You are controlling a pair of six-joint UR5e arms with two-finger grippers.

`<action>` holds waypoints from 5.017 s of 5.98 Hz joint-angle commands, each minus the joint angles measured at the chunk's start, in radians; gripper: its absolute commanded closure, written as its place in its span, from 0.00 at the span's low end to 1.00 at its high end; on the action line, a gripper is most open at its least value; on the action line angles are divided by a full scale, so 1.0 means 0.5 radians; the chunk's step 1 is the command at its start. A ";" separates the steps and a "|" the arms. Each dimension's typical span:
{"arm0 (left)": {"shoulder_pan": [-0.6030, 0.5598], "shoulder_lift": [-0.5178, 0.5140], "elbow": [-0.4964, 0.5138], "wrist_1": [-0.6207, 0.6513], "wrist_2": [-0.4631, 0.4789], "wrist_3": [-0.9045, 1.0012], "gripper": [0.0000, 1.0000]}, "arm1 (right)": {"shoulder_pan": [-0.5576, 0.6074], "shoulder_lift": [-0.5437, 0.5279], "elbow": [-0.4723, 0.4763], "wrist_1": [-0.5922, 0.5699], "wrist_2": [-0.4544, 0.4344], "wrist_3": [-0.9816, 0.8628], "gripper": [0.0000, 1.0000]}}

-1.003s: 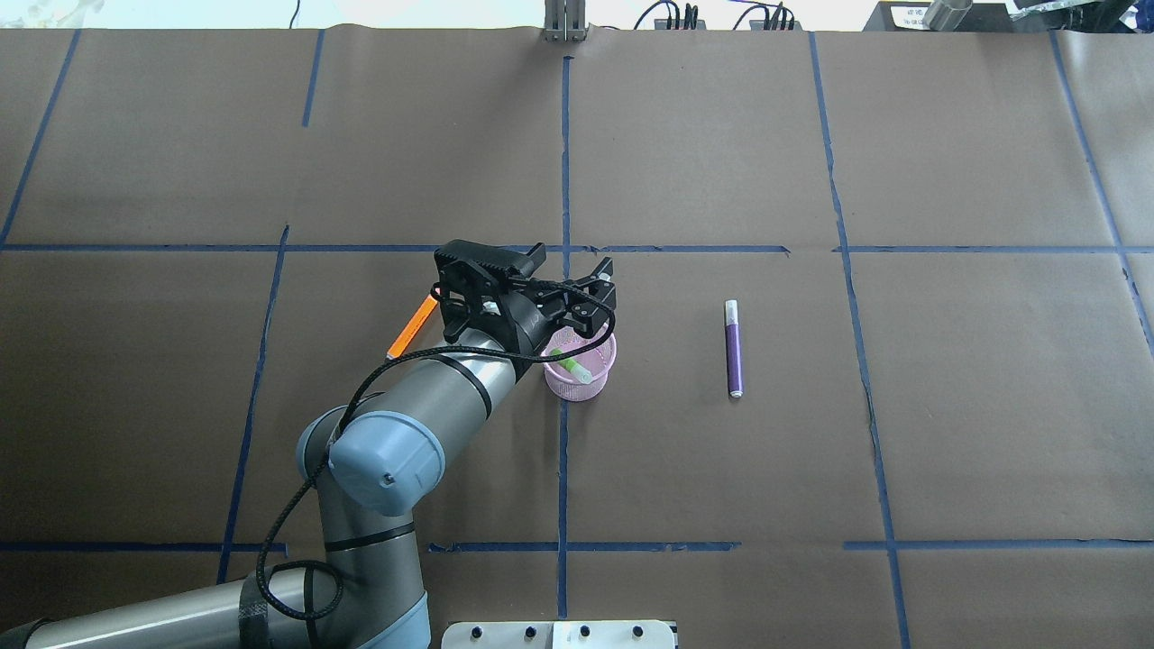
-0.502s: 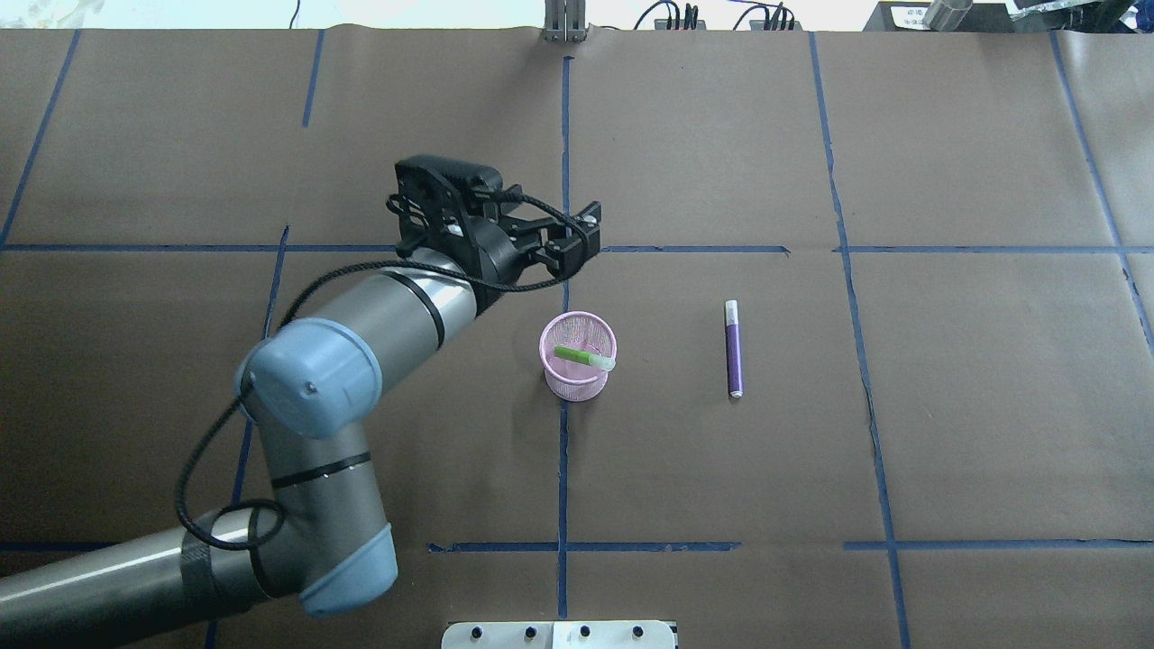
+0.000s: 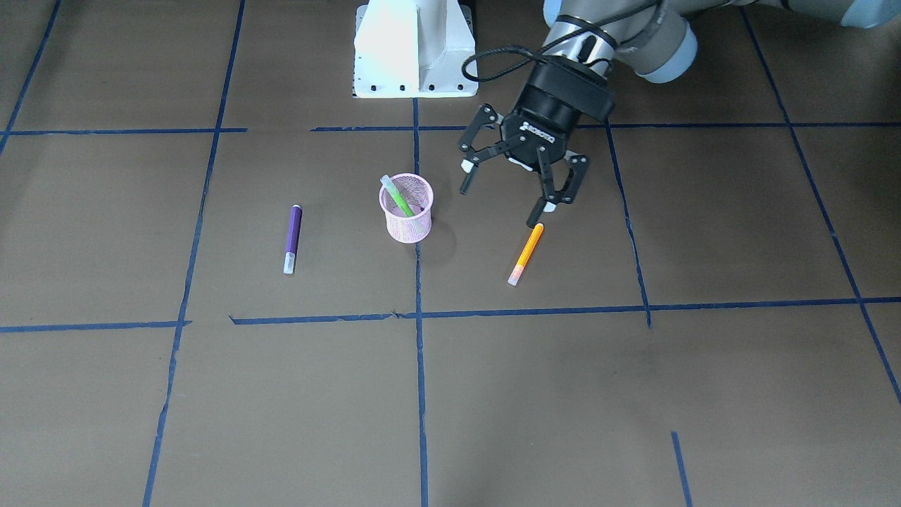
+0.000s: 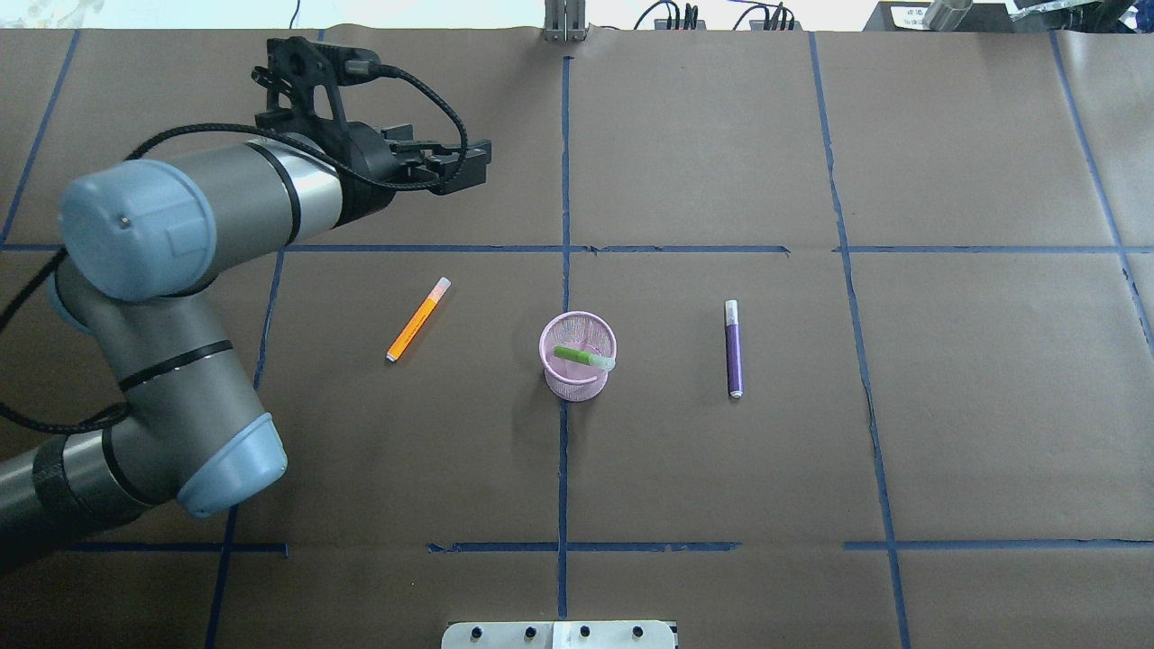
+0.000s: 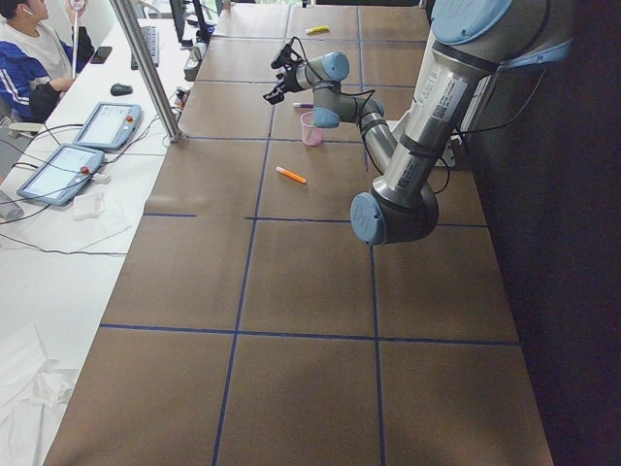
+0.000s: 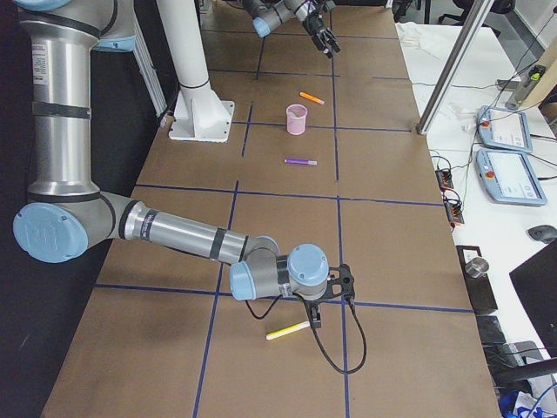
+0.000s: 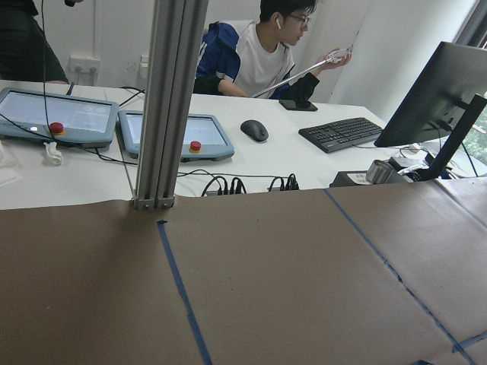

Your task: Collect pens into pen holder

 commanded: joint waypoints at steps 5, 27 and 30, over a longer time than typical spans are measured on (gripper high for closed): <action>-0.230 0.084 -0.211 0.475 -0.425 0.003 0.00 | -0.200 0.072 -0.350 0.258 -0.204 -0.044 0.00; -0.226 0.139 -0.180 0.469 -0.431 0.015 0.00 | -0.206 0.188 0.019 0.254 0.088 0.113 1.00; -0.211 0.139 -0.054 0.753 -0.749 0.083 0.00 | -0.209 0.241 0.535 0.270 0.063 0.803 1.00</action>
